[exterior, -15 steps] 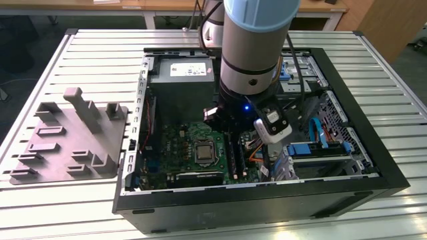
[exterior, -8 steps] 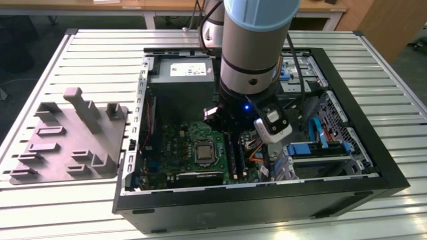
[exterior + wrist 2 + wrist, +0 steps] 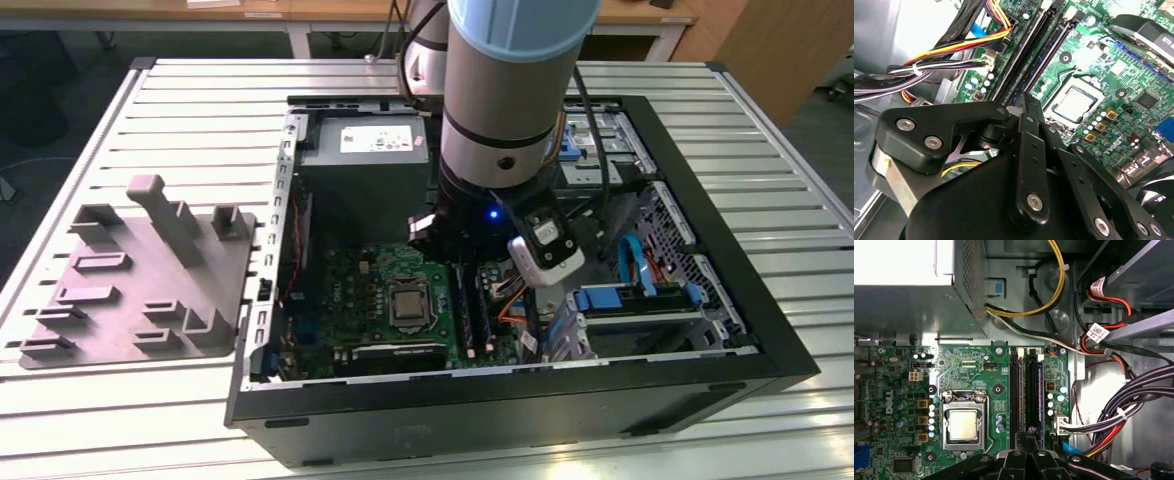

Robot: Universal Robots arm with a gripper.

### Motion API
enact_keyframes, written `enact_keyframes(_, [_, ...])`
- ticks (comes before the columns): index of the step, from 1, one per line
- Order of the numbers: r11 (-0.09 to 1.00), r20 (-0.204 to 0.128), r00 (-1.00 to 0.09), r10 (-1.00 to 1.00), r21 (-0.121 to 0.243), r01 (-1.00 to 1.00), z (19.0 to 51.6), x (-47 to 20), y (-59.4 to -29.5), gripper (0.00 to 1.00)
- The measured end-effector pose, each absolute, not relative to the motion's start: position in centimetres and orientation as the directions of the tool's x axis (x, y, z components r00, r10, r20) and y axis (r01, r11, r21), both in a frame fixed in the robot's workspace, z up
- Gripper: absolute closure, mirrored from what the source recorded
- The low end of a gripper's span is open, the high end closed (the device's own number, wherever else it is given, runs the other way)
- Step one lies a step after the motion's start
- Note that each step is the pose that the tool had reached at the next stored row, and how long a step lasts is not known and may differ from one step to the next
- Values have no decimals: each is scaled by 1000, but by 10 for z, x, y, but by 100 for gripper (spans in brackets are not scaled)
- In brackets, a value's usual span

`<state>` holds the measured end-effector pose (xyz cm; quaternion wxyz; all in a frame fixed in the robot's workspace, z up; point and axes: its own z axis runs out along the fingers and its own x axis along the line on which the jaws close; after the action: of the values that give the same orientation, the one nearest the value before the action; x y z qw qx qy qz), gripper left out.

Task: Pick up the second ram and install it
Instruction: 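Press down the second ram until it locks into place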

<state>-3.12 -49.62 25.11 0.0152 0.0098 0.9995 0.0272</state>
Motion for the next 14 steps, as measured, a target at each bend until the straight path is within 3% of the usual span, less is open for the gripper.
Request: enact_keyframes(14, [998, -30, -999, 21, 55, 19, 251, -31, -482, 90])
